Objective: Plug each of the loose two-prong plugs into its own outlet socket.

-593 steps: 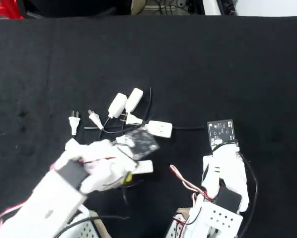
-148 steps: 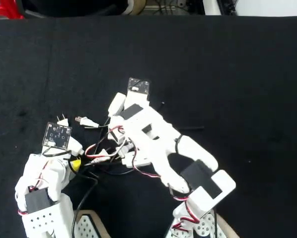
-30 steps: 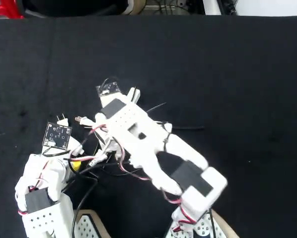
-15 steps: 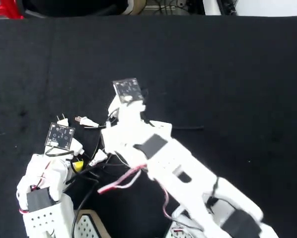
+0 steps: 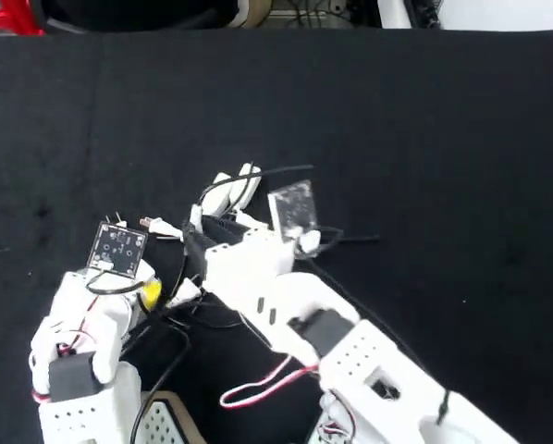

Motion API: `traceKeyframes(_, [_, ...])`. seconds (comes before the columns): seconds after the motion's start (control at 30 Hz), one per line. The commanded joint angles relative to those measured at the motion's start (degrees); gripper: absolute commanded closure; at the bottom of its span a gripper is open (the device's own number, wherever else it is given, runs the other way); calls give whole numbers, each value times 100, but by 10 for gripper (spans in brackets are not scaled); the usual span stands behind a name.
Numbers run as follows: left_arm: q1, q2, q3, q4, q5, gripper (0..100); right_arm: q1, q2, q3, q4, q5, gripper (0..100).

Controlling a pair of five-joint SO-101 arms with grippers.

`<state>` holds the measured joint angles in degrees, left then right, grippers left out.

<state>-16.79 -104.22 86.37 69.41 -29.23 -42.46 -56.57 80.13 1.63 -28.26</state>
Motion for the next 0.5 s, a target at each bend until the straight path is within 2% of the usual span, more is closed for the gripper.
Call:
traceKeyframes(0.0, [-505, -35, -523, -44, -26, 775, 404, -690, 92, -149, -9, 987])
traceKeyframes(0.13, [-1174, -18, -532, -44, -747, 783, 545, -875, 136, 62, -9, 987])
traceKeyframes(0.3, [-2273, -18, -796, -53, -1029, 642, 519, -892, -163, 695, -9, 987])
traceKeyframes(0.4, [-2255, -26, -1103, 114, -554, 612, 510, -919, -189, 712, -18, 987])
traceKeyframes(0.47, [-1692, -26, -1279, 308, -44, 612, 510, -919, -198, 712, 18, 987])
